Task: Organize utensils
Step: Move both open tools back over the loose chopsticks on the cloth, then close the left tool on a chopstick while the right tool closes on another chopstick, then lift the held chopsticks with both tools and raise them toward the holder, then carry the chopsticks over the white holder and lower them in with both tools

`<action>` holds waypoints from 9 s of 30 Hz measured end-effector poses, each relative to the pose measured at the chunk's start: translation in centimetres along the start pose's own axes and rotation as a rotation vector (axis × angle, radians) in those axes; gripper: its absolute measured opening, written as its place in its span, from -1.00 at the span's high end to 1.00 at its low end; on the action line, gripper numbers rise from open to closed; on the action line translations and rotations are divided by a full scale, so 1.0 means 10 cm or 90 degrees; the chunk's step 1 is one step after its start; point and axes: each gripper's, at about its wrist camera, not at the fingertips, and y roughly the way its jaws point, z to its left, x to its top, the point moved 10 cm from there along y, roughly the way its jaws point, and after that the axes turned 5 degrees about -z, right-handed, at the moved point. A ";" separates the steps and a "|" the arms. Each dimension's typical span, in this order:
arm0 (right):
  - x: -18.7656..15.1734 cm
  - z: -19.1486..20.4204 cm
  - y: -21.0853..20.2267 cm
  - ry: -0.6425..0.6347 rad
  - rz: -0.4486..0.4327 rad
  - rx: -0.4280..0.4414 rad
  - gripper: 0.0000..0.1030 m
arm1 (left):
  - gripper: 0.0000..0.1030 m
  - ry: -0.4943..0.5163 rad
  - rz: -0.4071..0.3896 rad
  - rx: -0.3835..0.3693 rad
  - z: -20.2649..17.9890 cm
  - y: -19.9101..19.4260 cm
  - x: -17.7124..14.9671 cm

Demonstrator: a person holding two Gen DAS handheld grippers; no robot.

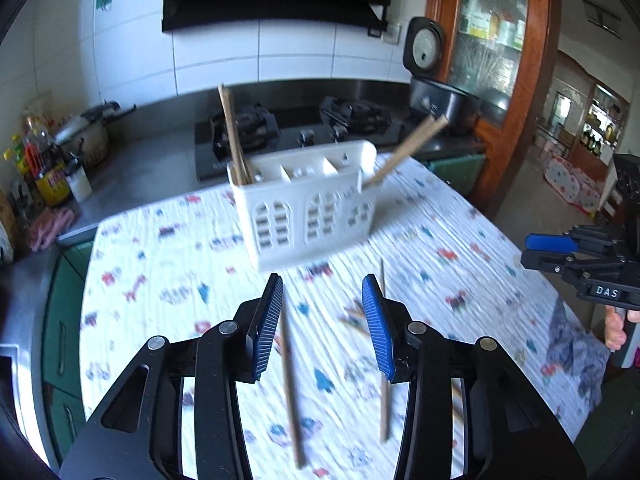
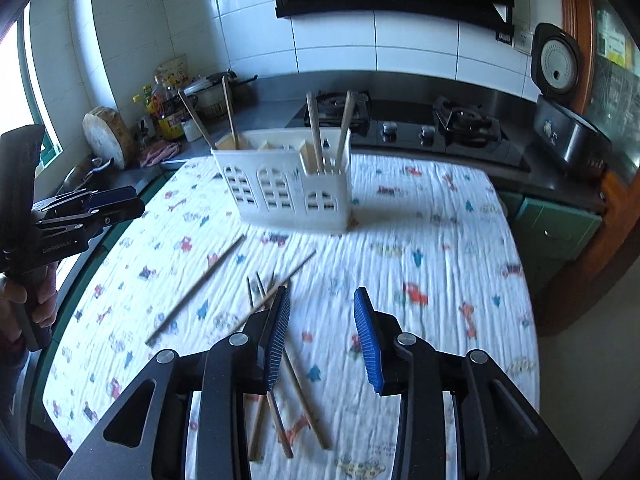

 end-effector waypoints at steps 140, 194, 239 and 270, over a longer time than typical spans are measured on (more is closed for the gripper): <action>-1.43 0.43 0.65 -0.096 0.116 0.063 0.86 | 0.89 0.067 0.168 0.045 0.17 0.05 -1.05; 0.73 0.53 0.23 -0.076 -0.057 0.051 0.86 | 0.88 0.082 0.208 0.016 0.19 0.31 -0.32; 2.12 0.15 0.75 -0.066 -0.116 -0.024 0.86 | 0.88 0.083 0.007 -0.002 0.22 -0.16 1.87; 2.01 0.08 0.84 -0.044 -0.114 -0.025 0.86 | 0.88 0.029 0.002 0.039 0.55 0.75 1.77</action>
